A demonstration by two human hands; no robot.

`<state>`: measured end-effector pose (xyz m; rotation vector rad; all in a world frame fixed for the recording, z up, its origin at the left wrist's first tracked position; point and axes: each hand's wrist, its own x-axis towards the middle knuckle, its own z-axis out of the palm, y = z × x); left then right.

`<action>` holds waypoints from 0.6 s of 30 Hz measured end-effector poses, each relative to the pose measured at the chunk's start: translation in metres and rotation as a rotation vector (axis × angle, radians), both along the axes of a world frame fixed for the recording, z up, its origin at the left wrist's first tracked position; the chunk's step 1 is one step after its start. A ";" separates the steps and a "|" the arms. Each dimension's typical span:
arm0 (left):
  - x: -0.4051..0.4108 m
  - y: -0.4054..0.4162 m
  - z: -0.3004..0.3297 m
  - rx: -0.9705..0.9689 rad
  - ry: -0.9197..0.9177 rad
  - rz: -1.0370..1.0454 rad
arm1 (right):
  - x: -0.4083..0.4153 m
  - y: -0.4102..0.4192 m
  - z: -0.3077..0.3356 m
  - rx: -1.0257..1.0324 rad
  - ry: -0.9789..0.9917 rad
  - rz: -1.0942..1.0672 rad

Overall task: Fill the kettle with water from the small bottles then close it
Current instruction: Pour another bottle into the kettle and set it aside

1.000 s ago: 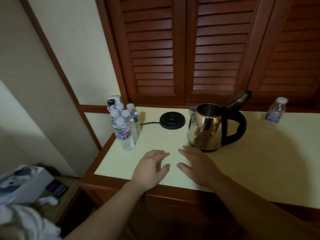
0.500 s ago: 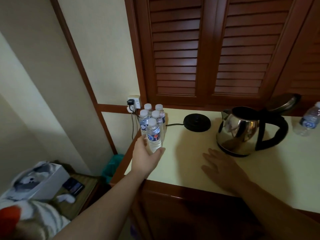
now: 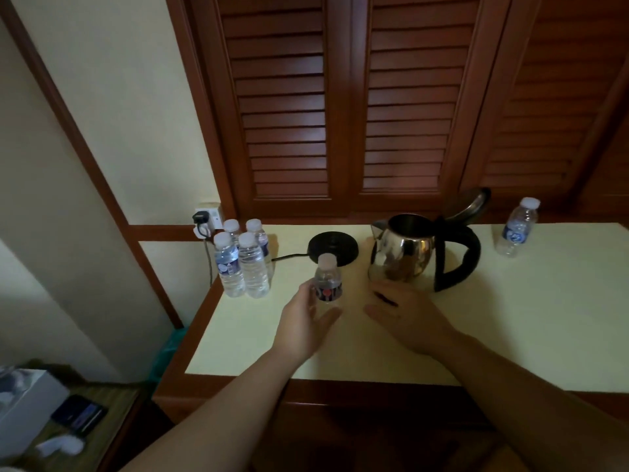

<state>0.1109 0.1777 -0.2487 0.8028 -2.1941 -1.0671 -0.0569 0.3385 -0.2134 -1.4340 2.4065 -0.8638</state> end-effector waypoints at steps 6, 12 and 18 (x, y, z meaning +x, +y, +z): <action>-0.027 0.024 0.005 -0.020 -0.073 -0.074 | -0.005 0.008 0.032 -0.078 0.058 0.060; -0.033 0.032 0.004 -0.020 -0.084 -0.084 | -0.002 -0.005 0.057 -0.168 0.105 0.017; -0.035 0.033 0.006 -0.016 -0.110 -0.105 | 0.000 -0.026 0.078 -0.139 0.158 -0.015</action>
